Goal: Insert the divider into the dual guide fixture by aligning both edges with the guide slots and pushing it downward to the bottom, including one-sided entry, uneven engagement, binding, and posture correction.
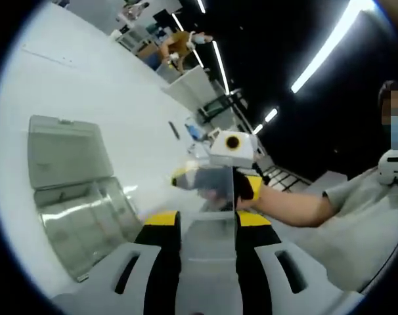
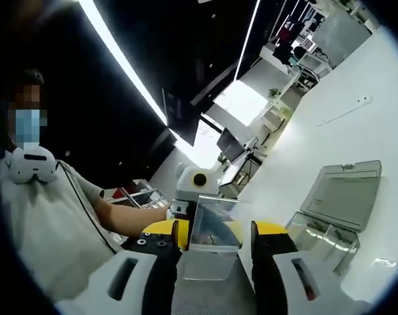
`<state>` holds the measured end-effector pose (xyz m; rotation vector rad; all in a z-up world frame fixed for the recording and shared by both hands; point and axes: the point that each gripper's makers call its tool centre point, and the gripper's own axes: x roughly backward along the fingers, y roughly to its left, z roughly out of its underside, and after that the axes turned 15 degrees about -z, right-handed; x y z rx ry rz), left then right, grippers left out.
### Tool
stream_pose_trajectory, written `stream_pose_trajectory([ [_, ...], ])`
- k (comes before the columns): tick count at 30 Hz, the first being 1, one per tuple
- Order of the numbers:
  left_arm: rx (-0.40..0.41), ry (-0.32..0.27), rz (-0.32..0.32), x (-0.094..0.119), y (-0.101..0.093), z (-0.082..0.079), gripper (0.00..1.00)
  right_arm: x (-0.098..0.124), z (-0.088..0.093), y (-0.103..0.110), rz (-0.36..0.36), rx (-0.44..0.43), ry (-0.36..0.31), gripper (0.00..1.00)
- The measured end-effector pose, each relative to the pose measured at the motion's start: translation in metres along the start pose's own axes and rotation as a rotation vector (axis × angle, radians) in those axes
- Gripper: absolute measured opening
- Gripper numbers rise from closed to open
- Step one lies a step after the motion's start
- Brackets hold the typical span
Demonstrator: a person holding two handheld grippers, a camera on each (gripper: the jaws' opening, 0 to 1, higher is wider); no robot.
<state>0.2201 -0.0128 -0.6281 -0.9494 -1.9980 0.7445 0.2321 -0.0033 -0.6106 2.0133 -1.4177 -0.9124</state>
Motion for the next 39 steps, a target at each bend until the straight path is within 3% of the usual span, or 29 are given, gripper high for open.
stream_pose_trajectory([
  [9,-0.016,0.001,0.025,-0.003,-0.006,0.000,0.29,0.001,-0.001,0.002,-0.001,0.003,-0.003,0.34],
  [39,-0.028,0.011,0.054,-0.005,-0.013,0.000,0.29,-0.004,-0.007,0.003,-0.006,-0.022,-0.037,0.31],
])
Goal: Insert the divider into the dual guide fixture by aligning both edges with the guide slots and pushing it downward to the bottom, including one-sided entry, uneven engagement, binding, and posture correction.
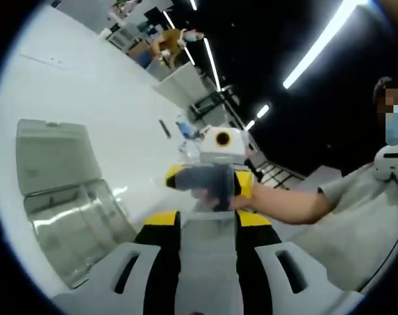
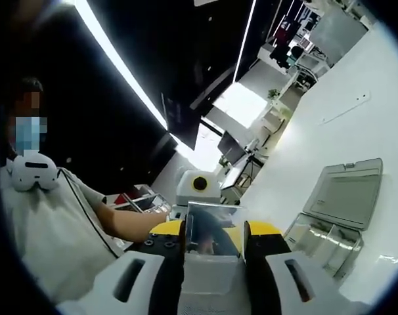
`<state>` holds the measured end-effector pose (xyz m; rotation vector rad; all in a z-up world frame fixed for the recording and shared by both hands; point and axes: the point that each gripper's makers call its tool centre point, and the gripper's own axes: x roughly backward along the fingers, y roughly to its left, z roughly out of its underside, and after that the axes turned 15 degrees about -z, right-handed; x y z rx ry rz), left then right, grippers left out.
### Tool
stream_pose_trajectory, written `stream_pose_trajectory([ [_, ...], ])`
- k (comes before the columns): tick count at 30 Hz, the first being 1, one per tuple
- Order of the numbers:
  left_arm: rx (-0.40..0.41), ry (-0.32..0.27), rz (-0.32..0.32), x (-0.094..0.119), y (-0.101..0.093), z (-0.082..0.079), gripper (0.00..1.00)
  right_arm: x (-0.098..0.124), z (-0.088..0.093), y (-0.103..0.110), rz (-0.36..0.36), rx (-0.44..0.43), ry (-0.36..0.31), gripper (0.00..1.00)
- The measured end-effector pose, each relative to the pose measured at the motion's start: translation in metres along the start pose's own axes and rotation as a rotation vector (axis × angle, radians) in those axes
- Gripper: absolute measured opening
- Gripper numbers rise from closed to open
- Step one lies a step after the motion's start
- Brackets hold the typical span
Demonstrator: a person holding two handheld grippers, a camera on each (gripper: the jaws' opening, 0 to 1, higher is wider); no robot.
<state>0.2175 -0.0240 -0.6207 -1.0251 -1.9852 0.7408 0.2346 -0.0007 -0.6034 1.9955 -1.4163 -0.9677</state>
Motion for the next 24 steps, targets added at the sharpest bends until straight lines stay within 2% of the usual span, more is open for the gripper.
stream_pose_trajectory([
  [8,-0.020,-0.017,-0.005,-0.001,0.003,-0.003,0.31,0.000,-0.003,-0.004,0.025,0.000,-0.009,0.31],
  [10,-0.073,-0.027,-0.034,-0.001,0.007,-0.002,0.31,0.000,-0.004,-0.006,0.043,0.009,-0.008,0.31],
  [12,-0.071,-0.024,-0.031,0.000,0.006,-0.001,0.32,0.000,-0.004,-0.008,0.054,0.004,-0.011,0.31],
  [14,-0.123,-0.022,-0.071,0.000,0.010,0.001,0.33,0.000,-0.004,-0.013,0.083,0.010,-0.009,0.31],
  [17,-0.135,-0.021,-0.096,0.000,0.011,0.001,0.34,0.001,-0.004,-0.018,0.115,0.010,-0.008,0.31],
  [20,-0.198,-0.005,-0.179,-0.001,0.022,0.004,0.38,0.000,-0.002,-0.024,0.154,0.003,-0.008,0.31],
  [21,-0.212,0.006,-0.218,-0.002,0.027,0.006,0.39,0.000,-0.001,-0.028,0.177,0.003,-0.001,0.31],
  [24,-0.247,0.010,-0.262,-0.003,0.032,0.008,0.40,0.004,0.004,-0.043,0.266,-0.006,0.010,0.30],
])
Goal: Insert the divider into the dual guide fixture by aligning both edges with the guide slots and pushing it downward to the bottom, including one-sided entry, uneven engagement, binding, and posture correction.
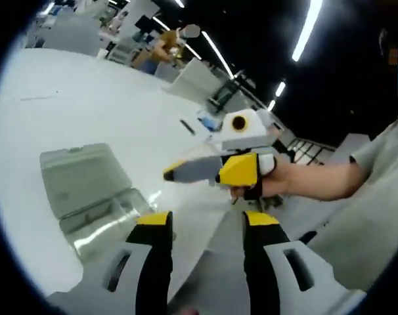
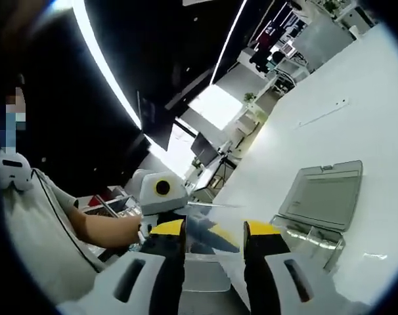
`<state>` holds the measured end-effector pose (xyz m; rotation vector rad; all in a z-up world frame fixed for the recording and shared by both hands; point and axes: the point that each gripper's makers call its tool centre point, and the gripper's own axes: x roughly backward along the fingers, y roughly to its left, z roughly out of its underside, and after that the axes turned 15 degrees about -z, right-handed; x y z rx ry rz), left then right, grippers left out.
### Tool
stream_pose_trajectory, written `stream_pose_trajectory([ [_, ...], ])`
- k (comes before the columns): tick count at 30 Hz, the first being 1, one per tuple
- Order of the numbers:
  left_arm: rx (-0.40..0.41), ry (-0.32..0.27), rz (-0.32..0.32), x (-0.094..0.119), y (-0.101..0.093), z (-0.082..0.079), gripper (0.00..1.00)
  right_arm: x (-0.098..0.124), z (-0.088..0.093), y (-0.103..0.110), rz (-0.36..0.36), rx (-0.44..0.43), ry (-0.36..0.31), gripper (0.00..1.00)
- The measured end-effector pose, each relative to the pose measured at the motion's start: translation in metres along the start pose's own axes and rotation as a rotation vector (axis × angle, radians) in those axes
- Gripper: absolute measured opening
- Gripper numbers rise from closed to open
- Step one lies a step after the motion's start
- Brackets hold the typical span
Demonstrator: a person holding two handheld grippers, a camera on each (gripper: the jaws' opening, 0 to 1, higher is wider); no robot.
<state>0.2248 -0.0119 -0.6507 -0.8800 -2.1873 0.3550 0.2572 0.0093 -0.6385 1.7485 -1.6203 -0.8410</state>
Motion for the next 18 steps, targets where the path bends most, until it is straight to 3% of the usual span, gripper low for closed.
stream_pose_trajectory([
  [5,-0.047,0.029,-0.143,-0.005,0.014,0.007,0.40,-0.003,0.003,-0.010,0.063,-0.010,-0.007,0.30],
  [8,-0.048,0.027,-0.186,-0.006,0.017,0.007,0.39,-0.004,0.006,-0.017,0.113,-0.012,-0.002,0.30],
  [9,-0.058,0.043,-0.233,-0.006,0.023,0.010,0.38,-0.004,0.006,-0.019,0.124,-0.016,-0.004,0.30],
  [11,-0.058,0.041,-0.248,-0.008,0.021,0.010,0.37,-0.005,0.007,-0.023,0.150,-0.023,-0.007,0.30],
  [12,-0.073,0.049,-0.296,-0.008,0.027,0.011,0.36,-0.005,0.007,-0.024,0.160,-0.030,-0.016,0.30],
  [18,-0.069,0.063,-0.362,-0.010,0.034,0.011,0.30,-0.006,0.011,-0.035,0.242,-0.052,-0.011,0.30],
])
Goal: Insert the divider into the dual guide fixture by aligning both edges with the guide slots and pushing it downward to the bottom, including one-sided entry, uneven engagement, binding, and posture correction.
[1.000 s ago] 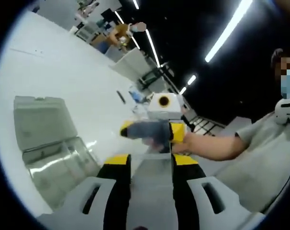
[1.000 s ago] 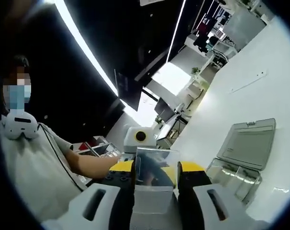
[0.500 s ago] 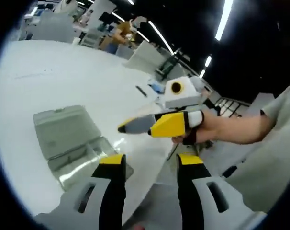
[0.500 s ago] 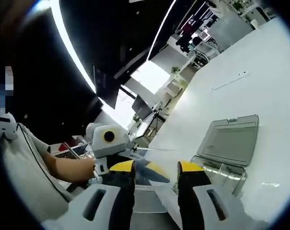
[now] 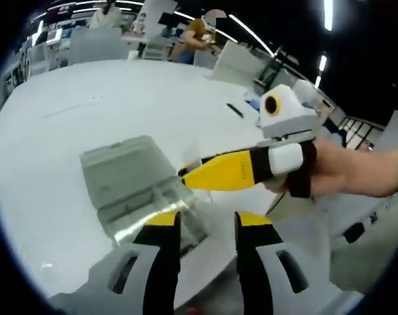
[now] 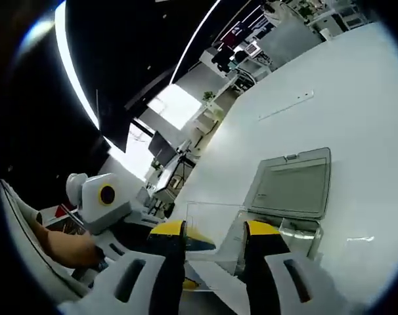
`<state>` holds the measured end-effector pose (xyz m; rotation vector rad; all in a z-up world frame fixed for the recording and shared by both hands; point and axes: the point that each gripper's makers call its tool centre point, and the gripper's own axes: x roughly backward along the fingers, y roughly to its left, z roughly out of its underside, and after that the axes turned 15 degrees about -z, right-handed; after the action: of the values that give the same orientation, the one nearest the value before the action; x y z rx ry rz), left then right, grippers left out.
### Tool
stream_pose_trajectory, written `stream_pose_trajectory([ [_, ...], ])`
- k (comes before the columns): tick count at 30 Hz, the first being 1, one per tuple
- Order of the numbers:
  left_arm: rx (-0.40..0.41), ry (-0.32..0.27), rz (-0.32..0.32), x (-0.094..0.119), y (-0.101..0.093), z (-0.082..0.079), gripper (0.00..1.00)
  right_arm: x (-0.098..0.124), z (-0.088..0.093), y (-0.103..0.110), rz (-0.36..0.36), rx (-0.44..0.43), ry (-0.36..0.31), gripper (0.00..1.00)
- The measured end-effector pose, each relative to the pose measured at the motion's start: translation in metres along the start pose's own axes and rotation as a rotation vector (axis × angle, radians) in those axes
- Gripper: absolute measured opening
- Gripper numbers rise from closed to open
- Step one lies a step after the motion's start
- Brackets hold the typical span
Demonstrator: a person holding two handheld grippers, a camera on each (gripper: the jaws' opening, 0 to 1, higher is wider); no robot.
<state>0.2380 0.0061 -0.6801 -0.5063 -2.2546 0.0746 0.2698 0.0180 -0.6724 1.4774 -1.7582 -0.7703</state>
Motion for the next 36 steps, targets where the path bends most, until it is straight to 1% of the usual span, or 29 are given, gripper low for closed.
stream_pose_trajectory([
  [2,0.010,0.012,-0.018,-0.002,0.002,0.000,0.28,0.000,0.001,-0.004,0.023,-0.012,-0.004,0.30],
  [4,0.019,0.015,-0.027,-0.003,0.002,-0.002,0.27,0.000,0.004,-0.009,0.056,-0.016,0.006,0.30],
  [7,0.028,0.036,-0.056,-0.005,0.005,-0.002,0.22,0.001,0.005,-0.013,0.092,-0.029,0.004,0.30],
  [8,0.031,0.037,-0.058,-0.007,0.004,-0.003,0.22,0.001,0.006,-0.015,0.103,-0.037,0.005,0.30],
  [9,0.028,0.046,-0.070,-0.008,0.005,-0.002,0.22,0.001,0.006,-0.015,0.110,-0.041,0.002,0.30],
  [11,-0.008,0.063,-0.095,-0.010,0.007,0.001,0.20,0.000,0.006,-0.016,0.125,-0.048,0.002,0.30],
  [14,-0.001,0.081,-0.100,-0.013,0.006,0.002,0.17,0.001,0.007,-0.019,0.160,-0.046,0.007,0.30],
  [16,-0.004,0.083,-0.120,-0.015,0.009,0.002,0.16,0.000,0.007,-0.018,0.165,-0.051,0.002,0.30],
  [17,0.009,0.089,-0.126,-0.016,0.011,0.002,0.15,0.001,0.006,-0.019,0.177,-0.056,0.000,0.30],
  [22,0.018,0.116,-0.142,-0.019,0.013,0.005,0.11,-0.001,0.008,-0.022,0.202,-0.069,0.002,0.30],
  [24,0.030,0.113,-0.142,-0.019,0.014,0.004,0.10,-0.001,0.007,-0.023,0.212,-0.075,-0.001,0.30],
  [32,0.050,0.135,-0.151,-0.024,0.016,0.008,0.08,-0.005,0.008,-0.026,0.235,-0.082,0.005,0.30],
  [36,0.063,0.141,-0.148,-0.025,0.016,0.009,0.06,-0.007,0.008,-0.025,0.242,-0.079,0.012,0.30],
])
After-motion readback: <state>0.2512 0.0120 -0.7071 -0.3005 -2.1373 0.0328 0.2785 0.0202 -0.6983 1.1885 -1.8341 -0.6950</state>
